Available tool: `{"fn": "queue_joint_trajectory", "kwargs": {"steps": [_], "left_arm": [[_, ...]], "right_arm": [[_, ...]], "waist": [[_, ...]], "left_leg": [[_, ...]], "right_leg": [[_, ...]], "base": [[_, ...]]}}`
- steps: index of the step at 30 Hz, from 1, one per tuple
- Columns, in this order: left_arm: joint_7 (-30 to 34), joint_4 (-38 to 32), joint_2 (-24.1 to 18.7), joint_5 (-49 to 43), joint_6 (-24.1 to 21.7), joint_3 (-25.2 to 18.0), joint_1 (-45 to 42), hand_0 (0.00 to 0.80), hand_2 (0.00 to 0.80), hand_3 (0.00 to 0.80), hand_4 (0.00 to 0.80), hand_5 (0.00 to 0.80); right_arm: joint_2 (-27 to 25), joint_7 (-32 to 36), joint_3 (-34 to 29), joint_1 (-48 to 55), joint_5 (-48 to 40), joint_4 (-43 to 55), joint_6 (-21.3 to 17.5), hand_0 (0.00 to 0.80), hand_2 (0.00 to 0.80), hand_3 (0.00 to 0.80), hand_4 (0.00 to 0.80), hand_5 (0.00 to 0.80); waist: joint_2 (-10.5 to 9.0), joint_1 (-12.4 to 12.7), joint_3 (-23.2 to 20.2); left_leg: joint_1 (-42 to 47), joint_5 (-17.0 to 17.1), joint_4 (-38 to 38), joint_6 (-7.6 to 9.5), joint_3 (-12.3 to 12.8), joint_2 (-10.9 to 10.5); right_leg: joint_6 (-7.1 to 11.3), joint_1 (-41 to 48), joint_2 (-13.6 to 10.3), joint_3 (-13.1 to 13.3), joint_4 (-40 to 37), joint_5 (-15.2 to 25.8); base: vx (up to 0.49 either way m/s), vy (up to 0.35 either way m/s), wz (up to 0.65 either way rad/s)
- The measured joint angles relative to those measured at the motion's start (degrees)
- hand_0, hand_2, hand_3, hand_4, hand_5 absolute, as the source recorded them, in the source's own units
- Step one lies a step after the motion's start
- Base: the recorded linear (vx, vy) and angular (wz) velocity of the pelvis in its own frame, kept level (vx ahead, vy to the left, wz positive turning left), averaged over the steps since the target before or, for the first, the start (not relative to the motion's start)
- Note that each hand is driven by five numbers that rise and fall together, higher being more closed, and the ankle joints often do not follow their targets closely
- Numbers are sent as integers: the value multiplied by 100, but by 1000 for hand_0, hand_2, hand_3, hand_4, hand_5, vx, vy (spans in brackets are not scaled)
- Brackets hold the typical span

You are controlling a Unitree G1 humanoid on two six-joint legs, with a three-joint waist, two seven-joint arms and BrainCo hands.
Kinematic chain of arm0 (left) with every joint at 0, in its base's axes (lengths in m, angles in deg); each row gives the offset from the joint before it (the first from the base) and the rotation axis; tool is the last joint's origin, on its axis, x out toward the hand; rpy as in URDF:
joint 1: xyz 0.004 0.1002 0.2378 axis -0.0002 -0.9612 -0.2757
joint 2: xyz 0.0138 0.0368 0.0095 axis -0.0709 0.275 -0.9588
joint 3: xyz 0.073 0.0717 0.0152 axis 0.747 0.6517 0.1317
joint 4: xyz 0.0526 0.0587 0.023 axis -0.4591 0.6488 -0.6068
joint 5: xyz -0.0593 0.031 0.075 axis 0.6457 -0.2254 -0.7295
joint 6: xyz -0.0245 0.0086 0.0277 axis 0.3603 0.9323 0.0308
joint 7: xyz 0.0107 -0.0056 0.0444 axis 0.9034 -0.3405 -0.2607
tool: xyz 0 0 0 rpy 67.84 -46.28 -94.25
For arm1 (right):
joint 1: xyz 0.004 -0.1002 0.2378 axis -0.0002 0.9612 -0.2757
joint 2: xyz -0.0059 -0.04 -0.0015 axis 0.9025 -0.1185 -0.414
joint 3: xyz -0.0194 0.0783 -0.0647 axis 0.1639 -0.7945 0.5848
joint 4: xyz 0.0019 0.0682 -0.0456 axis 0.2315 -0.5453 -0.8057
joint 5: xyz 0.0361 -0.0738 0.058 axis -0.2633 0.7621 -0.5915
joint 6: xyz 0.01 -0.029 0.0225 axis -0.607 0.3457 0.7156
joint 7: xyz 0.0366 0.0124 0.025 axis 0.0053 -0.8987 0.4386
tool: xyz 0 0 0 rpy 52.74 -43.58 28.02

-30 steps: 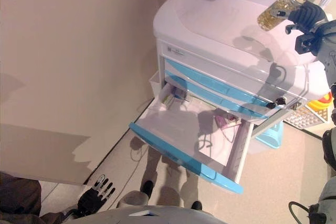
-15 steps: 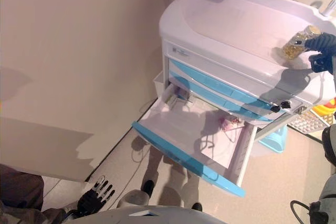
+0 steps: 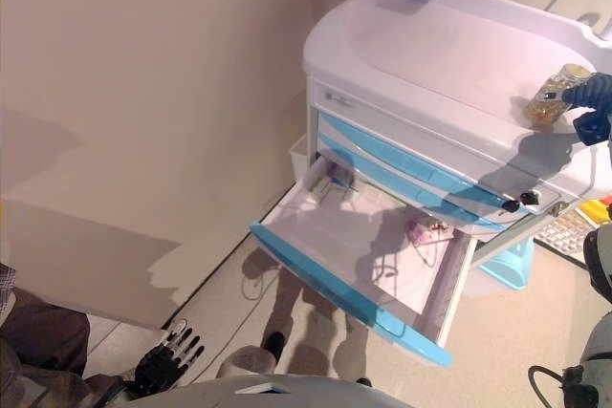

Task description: Open the drawer and pick up the medicine

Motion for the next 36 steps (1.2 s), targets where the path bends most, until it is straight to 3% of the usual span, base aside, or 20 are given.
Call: {"fn": "queue_joint_trajectory", "kwargs": {"steps": [12, 22, 31, 36], "left_arm": [[34, 0, -27, 1, 84, 28, -50, 0, 0, 0, 0, 0], [37, -1, -31, 5, 80, 117, -99, 0, 0, 0, 0, 0], [249, -147, -36, -70, 42, 182, -91, 0, 0, 0, 0, 0], [250, -366, -99, -1052, -282, 535, -114, 0, 0, 0, 0, 0]], "right_arm": [[0, -392, 0, -30, 27, 39, -1, 0, 0, 0, 0, 0], [-17, -703, 102, -540, -493, 943, 23, 0, 0, 0, 0, 0], [-241, -1082, 213, -827, -1281, 2112, 179, 0, 0, 0, 0, 0], [-375, -1539, -135, -765, -1603, 3112, 195, 0, 0, 0, 0, 0]], "waist": [[-1, -14, -2], [-8, -184, -12], [-36, -476, -40], [-34, -825, -76]], "left_leg": [[66, 0, -10, 1, 13, 3], [79, 0, -54, 0, 178, 30], [176, 0, -152, 1, 361, 57], [163, 1, -194, 6, 563, 87]], "right_leg": [[1, 31, -5, 12, 0, -1], [-7, -58, 9, 158, 4, 14], [3, -104, 22, 345, 7, 24], [-4, -258, 42, 551, 2, 104]], "base": [[-2, 0, 0], [-22, -8, -6], [-39, -18, -10], [-57, -28, -24]]}}
